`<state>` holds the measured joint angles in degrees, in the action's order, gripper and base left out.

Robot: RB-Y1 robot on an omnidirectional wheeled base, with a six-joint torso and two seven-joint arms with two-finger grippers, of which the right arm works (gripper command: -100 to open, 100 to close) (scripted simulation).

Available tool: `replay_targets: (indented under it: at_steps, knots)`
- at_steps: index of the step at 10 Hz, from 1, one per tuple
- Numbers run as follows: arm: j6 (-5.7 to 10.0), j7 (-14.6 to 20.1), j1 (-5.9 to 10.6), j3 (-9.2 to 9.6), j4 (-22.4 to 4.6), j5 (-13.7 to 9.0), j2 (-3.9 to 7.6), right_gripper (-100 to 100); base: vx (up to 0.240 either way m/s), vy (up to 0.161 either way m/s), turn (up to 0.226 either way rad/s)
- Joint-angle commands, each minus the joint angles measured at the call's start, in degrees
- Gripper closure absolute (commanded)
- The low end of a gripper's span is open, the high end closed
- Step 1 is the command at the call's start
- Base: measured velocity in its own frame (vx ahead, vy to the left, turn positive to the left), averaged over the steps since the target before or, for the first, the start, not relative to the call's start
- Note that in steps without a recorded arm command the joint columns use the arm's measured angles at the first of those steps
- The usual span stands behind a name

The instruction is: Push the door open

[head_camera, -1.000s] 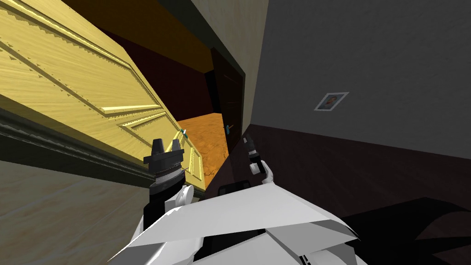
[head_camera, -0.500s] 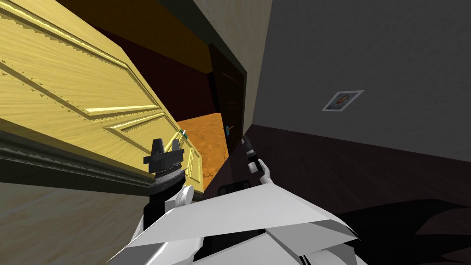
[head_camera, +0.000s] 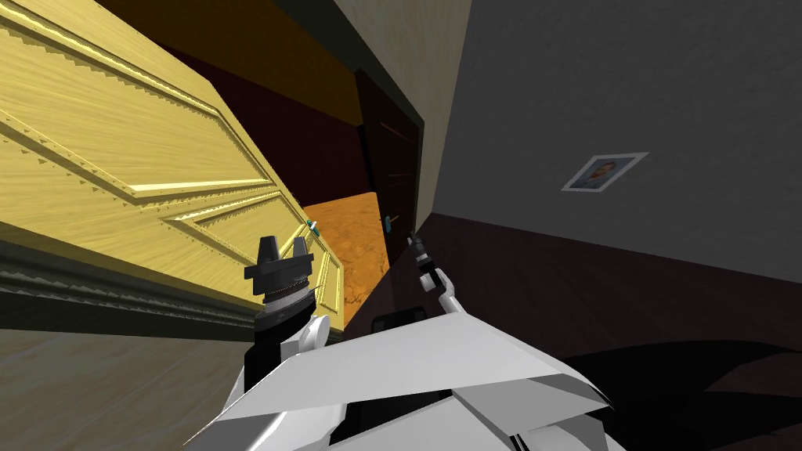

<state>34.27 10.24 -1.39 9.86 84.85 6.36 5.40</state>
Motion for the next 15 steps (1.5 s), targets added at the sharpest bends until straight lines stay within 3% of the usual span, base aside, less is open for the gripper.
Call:
replay_targets:
  at_steps: [1,15]
  knots:
    - [0.11,0.2,1.22,0.49,-2.3,0.1,-0.01,-100,0.07,-0.083,0.079]
    - [-0.49,3.1,14.32,3.66,-22.6,0.0,-0.23,-100,0.075,-0.094,0.076]
